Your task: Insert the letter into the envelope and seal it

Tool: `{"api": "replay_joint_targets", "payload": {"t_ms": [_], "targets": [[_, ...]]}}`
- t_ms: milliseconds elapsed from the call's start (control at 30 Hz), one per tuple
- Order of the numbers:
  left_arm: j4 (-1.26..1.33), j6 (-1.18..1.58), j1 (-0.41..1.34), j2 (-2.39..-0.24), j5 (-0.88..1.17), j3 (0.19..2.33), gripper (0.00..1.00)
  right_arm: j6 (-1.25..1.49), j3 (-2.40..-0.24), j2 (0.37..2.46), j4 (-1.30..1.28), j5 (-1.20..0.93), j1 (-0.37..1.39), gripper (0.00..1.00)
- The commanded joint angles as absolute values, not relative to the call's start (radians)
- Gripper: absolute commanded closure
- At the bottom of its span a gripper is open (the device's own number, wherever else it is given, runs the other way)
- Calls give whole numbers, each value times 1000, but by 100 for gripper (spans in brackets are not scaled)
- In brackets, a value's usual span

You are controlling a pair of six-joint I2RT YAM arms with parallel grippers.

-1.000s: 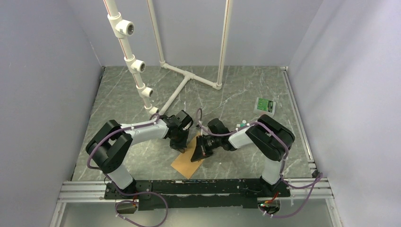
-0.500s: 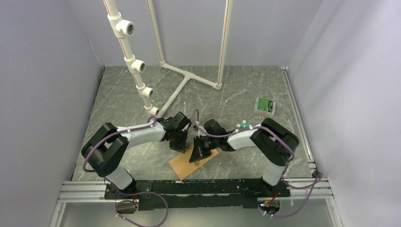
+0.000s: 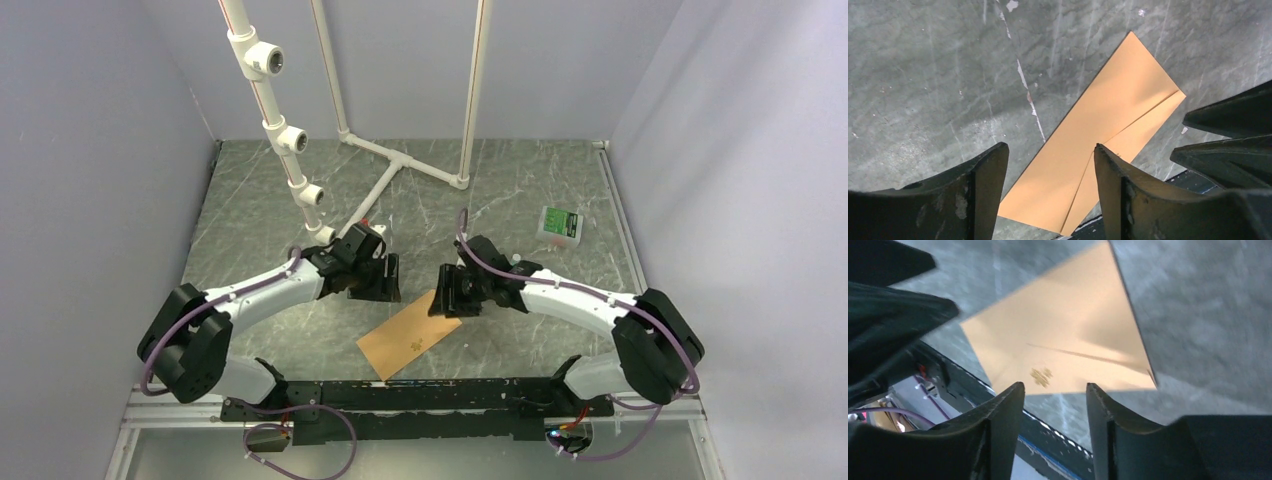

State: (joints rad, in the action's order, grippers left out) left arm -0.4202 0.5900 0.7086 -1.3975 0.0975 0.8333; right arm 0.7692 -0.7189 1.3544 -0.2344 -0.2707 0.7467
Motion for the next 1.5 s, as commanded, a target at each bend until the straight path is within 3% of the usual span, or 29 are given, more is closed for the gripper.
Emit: {"api": "replay_joint_targets", "payload": {"t_ms": [0, 200, 700, 833, 1033, 1300, 1467], "targets": [[-392, 570, 689, -1414, 120, 817, 29, 836, -686, 1317, -447, -236, 752, 45], [-359, 580, 685, -1430, 161, 779, 22, 833, -669, 1354, -418, -298, 750, 37], [-372, 596, 665, -1417, 184, 737, 27, 799, -750, 1585, -163, -290, 698, 41], [-390, 600, 648, -1393, 148, 742, 27, 754, -808, 1668, -15, -318, 674, 41], [-417, 622, 623, -1331, 55, 747, 26, 688, -944, 1774, 9, -354, 656, 44], [-466, 583, 615, -1181, -33, 793, 25, 611, -1016, 1572, -218, -187, 624, 43], [-417, 529, 615, -1047, -62, 798, 19, 547, -997, 1408, -394, 19, 540, 41]]}}
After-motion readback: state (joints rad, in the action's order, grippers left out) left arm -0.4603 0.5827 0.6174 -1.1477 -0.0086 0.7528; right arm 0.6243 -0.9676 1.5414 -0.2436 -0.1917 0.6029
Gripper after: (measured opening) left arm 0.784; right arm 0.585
